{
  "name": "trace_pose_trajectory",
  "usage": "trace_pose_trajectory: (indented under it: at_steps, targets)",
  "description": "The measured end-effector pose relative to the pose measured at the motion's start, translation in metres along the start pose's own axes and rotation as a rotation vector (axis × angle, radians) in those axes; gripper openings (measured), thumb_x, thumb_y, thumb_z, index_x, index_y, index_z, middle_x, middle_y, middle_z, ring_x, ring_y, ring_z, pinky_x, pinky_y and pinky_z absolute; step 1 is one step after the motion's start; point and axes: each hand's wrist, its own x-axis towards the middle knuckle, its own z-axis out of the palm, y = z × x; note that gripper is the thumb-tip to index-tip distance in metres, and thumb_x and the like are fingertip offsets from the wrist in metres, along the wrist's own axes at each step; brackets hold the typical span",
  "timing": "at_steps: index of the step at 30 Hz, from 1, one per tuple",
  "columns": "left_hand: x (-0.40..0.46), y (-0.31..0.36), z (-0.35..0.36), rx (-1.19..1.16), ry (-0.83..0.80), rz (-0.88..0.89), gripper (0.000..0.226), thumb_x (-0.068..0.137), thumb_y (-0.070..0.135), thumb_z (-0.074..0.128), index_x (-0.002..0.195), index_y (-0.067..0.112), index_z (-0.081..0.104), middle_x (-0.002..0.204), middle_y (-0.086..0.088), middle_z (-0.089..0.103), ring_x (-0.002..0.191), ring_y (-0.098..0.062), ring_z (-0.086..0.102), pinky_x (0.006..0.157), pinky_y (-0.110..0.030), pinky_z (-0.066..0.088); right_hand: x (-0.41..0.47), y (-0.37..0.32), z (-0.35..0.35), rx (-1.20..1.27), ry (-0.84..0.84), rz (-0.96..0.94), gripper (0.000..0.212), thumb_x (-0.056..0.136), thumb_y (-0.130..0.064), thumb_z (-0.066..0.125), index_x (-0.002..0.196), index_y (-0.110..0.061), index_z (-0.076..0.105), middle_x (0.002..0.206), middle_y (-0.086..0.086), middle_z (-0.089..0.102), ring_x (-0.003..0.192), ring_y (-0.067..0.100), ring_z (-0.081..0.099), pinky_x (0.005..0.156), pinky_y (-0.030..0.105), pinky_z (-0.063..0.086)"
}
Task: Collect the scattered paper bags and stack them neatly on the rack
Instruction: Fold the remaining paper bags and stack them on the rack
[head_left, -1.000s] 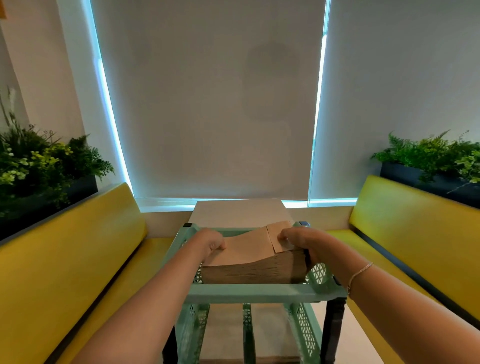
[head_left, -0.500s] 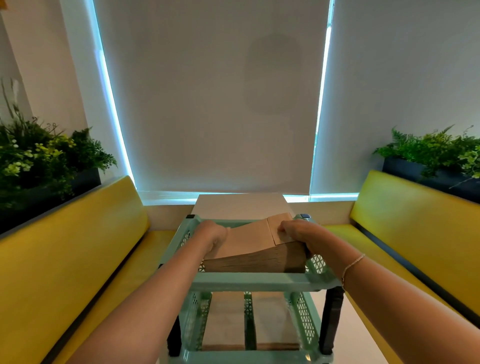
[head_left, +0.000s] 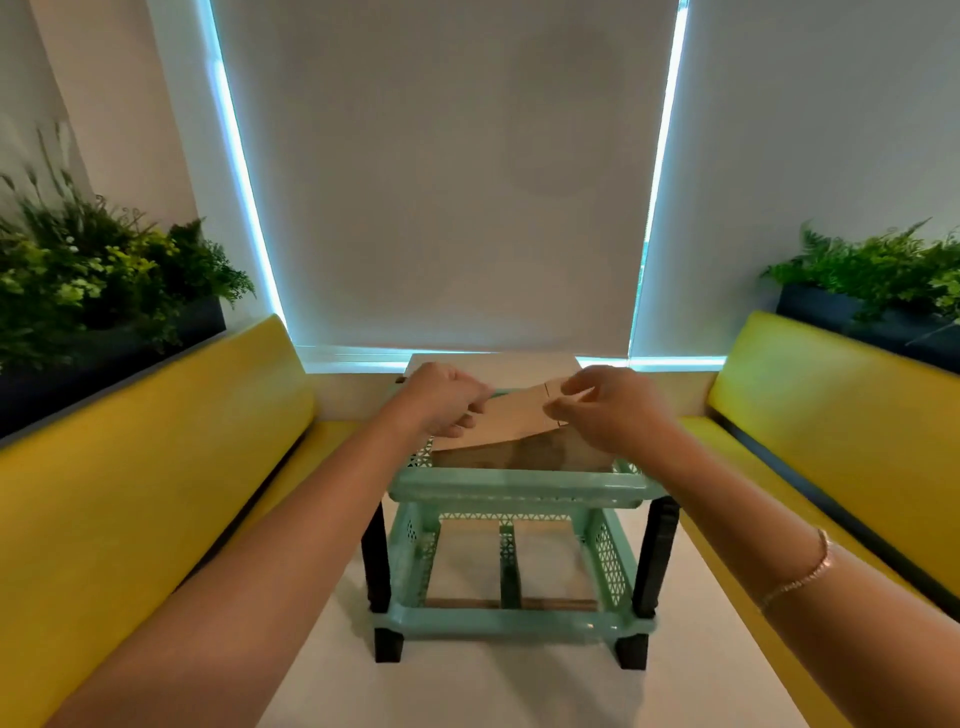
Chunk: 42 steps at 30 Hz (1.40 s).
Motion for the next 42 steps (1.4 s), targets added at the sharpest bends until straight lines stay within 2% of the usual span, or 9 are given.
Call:
trace_pose_trajectory:
  at_steps: [2, 5, 8, 12, 16, 25, 30, 36, 42]
  targets:
    - [-0.024, -0.008, 0.002, 0.126, -0.205, -0.038, 0.014, 0.091, 0.020, 0.060, 0.080, 0.012, 0.058, 0.076, -0.002, 0.063, 0.062, -0.010, 0.056, 0.057, -0.020, 0.049, -0.029, 0.002, 0.012, 0.007, -0.167, -0.046, 0.010, 0.084, -0.033, 0.065, 0.081, -0.024, 0.064, 0.084, -0.003, 0.065, 0.079, 0.014, 0.060, 0.071, 0.024, 0.049]
    - [-0.045, -0.037, 0.012, 0.421, -0.414, -0.168, 0.015, 0.094, 0.021, 0.056, 0.088, 0.009, 0.062, 0.076, 0.000, 0.063, 0.062, -0.009, 0.056, 0.060, -0.020, 0.049, -0.054, 0.016, 0.045, -0.126, -0.482, -0.046, 0.020, 0.089, -0.032, 0.059, 0.102, -0.016, 0.065, 0.093, -0.001, 0.065, 0.082, 0.012, 0.058, 0.077, 0.023, 0.051]
    - [-0.042, -0.081, 0.036, 0.545, -0.431, -0.295, 0.018, 0.094, 0.024, 0.055, 0.097, 0.008, 0.061, 0.089, -0.005, 0.061, 0.069, -0.012, 0.056, 0.063, -0.023, 0.046, -0.058, 0.037, 0.084, -0.235, -0.598, -0.026, 0.029, 0.091, -0.029, 0.058, 0.115, -0.013, 0.064, 0.114, 0.003, 0.065, 0.094, 0.015, 0.056, 0.088, 0.026, 0.045]
    - [-0.019, -0.137, 0.068, 0.689, -0.275, -0.356, 0.042, 0.093, 0.032, 0.055, 0.125, 0.006, 0.052, 0.127, -0.011, 0.056, 0.113, -0.026, 0.055, 0.086, -0.030, 0.045, -0.046, 0.056, 0.116, -0.404, -0.665, -0.061, 0.034, 0.097, -0.025, 0.045, 0.123, -0.008, 0.059, 0.129, 0.008, 0.057, 0.117, 0.023, 0.051, 0.096, 0.027, 0.039]
    - [-0.001, -0.168, 0.086, 0.634, -0.167, -0.341, 0.042, 0.096, 0.029, 0.047, 0.129, 0.003, 0.052, 0.131, -0.016, 0.053, 0.119, -0.029, 0.051, 0.098, -0.033, 0.041, -0.025, 0.074, 0.137, -0.430, -0.640, -0.065, 0.035, 0.099, -0.027, 0.041, 0.122, -0.010, 0.060, 0.127, 0.006, 0.058, 0.117, 0.021, 0.051, 0.098, 0.028, 0.040]
    - [0.026, -0.193, 0.105, 0.449, -0.169, -0.622, 0.034, 0.078, 0.030, 0.067, 0.107, 0.013, 0.061, 0.123, -0.011, 0.055, 0.110, -0.026, 0.053, 0.092, -0.031, 0.045, 0.008, 0.104, 0.166, -0.148, -0.521, 0.081, 0.025, 0.090, -0.032, 0.059, 0.113, -0.024, 0.063, 0.120, -0.005, 0.062, 0.107, 0.011, 0.057, 0.097, 0.025, 0.045]
    - [0.036, -0.202, 0.104, 0.372, -0.190, -0.709, 0.057, 0.076, 0.028, 0.072, 0.126, 0.006, 0.054, 0.134, -0.012, 0.048, 0.121, -0.028, 0.046, 0.100, -0.033, 0.039, 0.013, 0.111, 0.168, -0.030, -0.479, 0.154, 0.024, 0.090, -0.031, 0.060, 0.113, -0.025, 0.063, 0.120, -0.007, 0.062, 0.107, 0.008, 0.056, 0.094, 0.019, 0.041]
    - [0.035, -0.205, 0.105, 0.249, -0.137, -0.748, 0.067, 0.074, 0.026, 0.075, 0.130, 0.001, 0.048, 0.138, -0.014, 0.044, 0.125, -0.029, 0.042, 0.100, -0.035, 0.036, 0.007, 0.116, 0.165, 0.045, -0.433, 0.203, 0.020, 0.091, -0.025, 0.060, 0.110, -0.021, 0.065, 0.118, -0.004, 0.063, 0.108, 0.011, 0.055, 0.096, 0.022, 0.040]
    - [0.056, -0.239, 0.115, 0.223, -0.085, -0.769, 0.100, 0.041, 0.039, 0.088, 0.128, 0.003, 0.053, 0.129, -0.013, 0.052, 0.117, -0.029, 0.049, 0.099, -0.036, 0.042, 0.000, 0.124, 0.154, 0.058, -0.392, 0.206, 0.021, 0.090, -0.023, 0.060, 0.111, -0.018, 0.064, 0.117, -0.001, 0.063, 0.101, 0.010, 0.055, 0.088, 0.019, 0.039]
